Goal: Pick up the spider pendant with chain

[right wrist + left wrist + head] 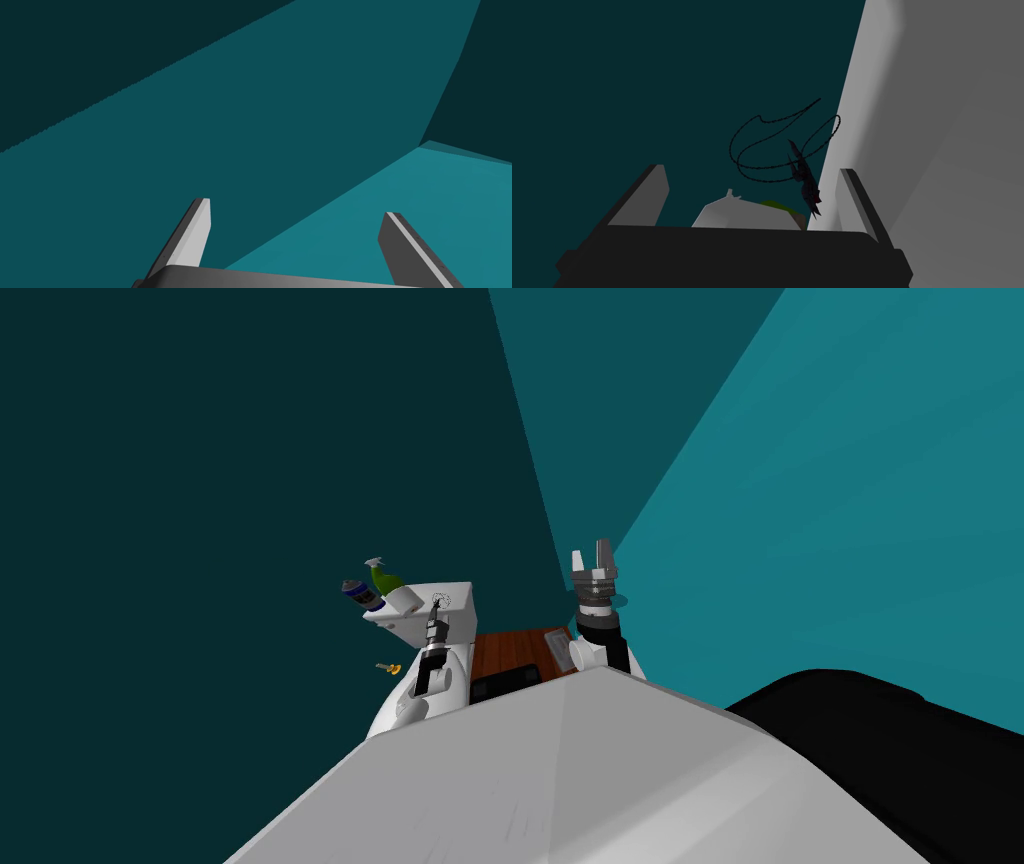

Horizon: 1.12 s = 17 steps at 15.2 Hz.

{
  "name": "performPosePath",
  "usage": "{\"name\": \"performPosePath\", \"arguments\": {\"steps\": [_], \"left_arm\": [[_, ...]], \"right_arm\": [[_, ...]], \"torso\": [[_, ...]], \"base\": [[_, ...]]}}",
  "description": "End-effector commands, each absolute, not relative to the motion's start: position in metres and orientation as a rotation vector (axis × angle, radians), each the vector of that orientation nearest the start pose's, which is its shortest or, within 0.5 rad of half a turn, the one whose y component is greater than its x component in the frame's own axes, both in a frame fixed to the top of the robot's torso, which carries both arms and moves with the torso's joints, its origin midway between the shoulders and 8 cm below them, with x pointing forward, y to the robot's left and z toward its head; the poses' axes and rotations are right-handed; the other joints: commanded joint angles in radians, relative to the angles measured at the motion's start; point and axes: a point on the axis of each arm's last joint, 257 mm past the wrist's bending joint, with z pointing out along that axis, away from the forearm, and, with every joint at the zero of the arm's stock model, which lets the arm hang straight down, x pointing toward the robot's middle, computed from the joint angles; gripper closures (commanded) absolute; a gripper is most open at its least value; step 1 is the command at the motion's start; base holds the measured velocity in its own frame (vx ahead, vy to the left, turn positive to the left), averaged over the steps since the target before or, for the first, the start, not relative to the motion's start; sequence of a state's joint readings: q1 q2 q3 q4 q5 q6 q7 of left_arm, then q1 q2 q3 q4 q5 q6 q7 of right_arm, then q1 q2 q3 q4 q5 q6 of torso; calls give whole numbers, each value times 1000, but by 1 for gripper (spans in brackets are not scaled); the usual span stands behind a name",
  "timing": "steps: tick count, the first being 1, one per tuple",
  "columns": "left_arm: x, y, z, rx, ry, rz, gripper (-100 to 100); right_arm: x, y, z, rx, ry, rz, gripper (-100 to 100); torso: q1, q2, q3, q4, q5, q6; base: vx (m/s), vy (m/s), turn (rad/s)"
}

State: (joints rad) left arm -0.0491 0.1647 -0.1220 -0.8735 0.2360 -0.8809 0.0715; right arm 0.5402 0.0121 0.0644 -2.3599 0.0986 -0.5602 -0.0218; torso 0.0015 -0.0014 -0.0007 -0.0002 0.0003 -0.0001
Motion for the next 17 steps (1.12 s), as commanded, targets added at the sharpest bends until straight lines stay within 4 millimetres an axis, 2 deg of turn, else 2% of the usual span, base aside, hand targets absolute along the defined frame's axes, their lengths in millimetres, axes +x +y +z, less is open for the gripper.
{"name": "performPosePath", "arguments": {"steps": [1,17], "left_arm": [[479,272,-316,-1108,997,-1363,-100],[479,272,-316,-1108,997,-1363,-100]], "right_arm": [[318,-247,57,537,583,1334,0],[318,-247,57,537,583,1334,0]], "torso": [[0,0,0,0,0,0],[0,0,0,0,0,0]], "base": [[0,0,0],[4,0,0]]}}
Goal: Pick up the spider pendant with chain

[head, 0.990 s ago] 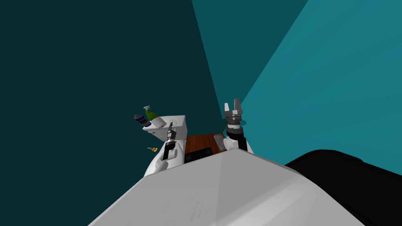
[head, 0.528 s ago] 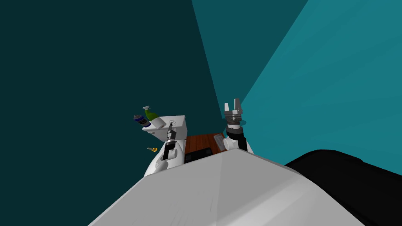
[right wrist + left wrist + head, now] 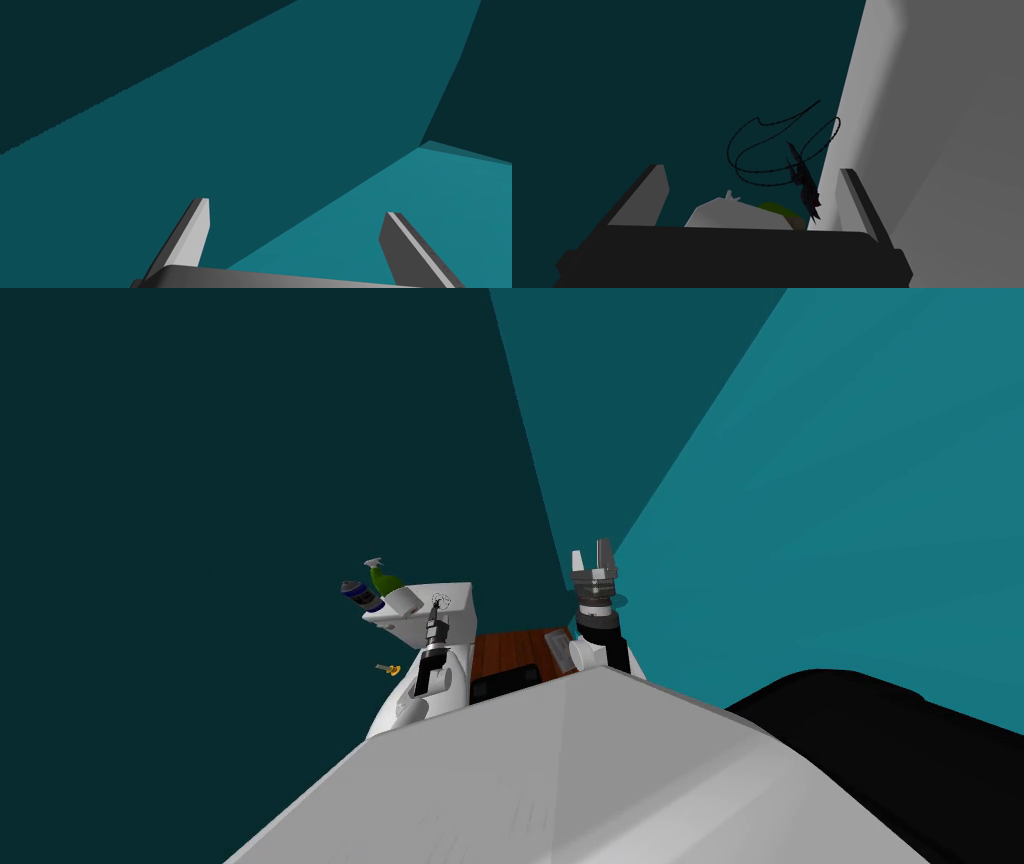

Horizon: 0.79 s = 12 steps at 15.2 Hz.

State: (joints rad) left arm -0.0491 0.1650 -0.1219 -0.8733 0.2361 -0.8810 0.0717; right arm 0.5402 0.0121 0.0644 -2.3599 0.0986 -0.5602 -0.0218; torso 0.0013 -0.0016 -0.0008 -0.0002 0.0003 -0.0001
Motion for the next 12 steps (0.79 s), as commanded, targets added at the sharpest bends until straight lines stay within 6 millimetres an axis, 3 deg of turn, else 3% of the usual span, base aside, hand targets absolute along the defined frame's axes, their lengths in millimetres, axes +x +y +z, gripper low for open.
{"name": "performPosePath", "arguments": {"steps": [1,3,6,7,8,12], "left_arm": [[479,272,-316,-1108,997,-1363,-100],[479,272,-316,-1108,997,-1363,-100],[499,274,-302,-1104,998,-1365,-100],[493,272,-306,-1103,996,-1365,-100],[495,272,-305,-1104,997,-1365,100],[494,272,-306,-1107,999,-1363,100]], "right_arm": [[318,-247,57,537,583,1334,0],[318,-247,57,537,583,1334,0],[318,-247,57,537,583,1334,0],[318,-247,57,537,583,1334,0],[318,-247,57,537,583,1334,0],[318,-247,57,537,583,1334,0]], "torso": [[0,0,0,0,0,0],[0,0,0,0,0,0],[0,-1,-1,0,0,0],[-1,-2,-1,0,0,0],[-1,-2,-1,0,0,0],[0,0,0,1,0,0]], "base": [[0,0,0],[0,0,0],[25,-7,9],[20,-6,0],[7,-2,0],[0,0,0]]}}
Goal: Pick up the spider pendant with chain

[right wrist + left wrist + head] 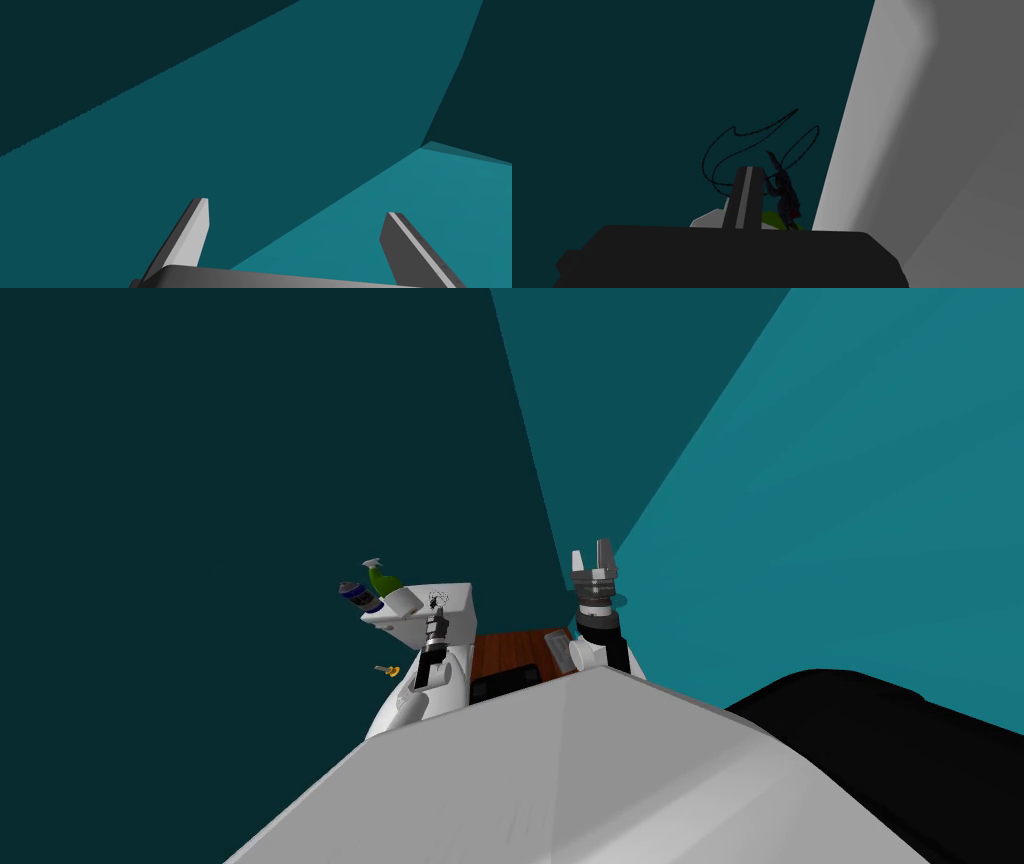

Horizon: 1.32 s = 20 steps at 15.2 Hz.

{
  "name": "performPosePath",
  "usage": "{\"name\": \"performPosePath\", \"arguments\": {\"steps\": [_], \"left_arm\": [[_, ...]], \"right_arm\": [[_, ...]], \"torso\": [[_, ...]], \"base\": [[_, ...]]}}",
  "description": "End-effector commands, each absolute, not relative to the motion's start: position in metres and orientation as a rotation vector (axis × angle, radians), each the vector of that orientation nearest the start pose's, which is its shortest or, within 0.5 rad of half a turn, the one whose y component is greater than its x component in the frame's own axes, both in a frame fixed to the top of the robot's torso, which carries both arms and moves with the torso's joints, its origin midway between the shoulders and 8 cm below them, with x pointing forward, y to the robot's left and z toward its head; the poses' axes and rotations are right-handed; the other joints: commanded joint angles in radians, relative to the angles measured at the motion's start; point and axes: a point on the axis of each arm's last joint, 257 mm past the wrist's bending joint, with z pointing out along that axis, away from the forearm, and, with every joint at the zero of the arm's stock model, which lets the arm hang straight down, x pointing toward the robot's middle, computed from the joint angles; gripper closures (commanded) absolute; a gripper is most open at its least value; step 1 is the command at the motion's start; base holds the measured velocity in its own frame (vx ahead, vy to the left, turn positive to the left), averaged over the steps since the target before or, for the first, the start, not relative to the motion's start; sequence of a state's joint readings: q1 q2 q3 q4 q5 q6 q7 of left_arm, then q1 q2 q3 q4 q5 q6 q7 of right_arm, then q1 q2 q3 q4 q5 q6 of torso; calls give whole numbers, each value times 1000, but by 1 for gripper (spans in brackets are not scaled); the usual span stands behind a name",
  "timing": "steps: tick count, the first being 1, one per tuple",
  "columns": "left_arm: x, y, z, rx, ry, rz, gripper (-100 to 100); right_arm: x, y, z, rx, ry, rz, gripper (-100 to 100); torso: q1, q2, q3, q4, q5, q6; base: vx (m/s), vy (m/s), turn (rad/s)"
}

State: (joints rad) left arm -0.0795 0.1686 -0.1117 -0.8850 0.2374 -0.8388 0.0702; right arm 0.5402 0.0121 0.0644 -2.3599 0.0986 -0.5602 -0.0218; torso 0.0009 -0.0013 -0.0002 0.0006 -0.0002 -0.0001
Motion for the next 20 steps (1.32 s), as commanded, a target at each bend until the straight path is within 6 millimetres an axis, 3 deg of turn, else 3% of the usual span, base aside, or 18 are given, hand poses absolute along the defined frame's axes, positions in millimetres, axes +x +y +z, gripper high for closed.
{"name": "performPosePath", "arguments": {"steps": [1,4,5,15,16,17,19,20], "left_arm": [[483,272,-313,-1107,997,-1363,100],[483,272,-313,-1110,999,-1362,100],[494,273,-306,-1108,999,-1364,-100],[541,281,-272,-1107,1003,-1370,-100],[535,280,-275,-1105,1002,-1370,-100],[547,282,-267,-1106,1003,-1370,-100],[545,282,-268,-1104,1001,-1371,-100],[546,282,-267,-1105,1002,-1370,100]], "right_arm": [[318,-247,57,537,583,1334,0],[318,-247,57,537,583,1334,0],[318,-247,57,537,583,1334,0],[318,-247,57,537,583,1334,0],[318,-247,57,537,583,1334,0],[318,-247,57,537,583,1334,0],[318,-247,57,537,583,1334,0],[318,-247,57,537,583,1334,0]], "torso": [[0,0,0,0,0,0],[0,2,1,0,0,0],[0,2,1,0,0,0],[0,1,1,0,0,0],[0,1,0,0,0,0],[0,1,0,0,0,0],[-1,-2,-1,0,0,0],[-1,-2,-1,-1,0,0]], "base": [[-14,2,-13],[-24,5,-5],[-21,10,16],[-13,3,-15],[0,0,0],[28,-9,0],[46,-12,0],[12,-3,0]]}}
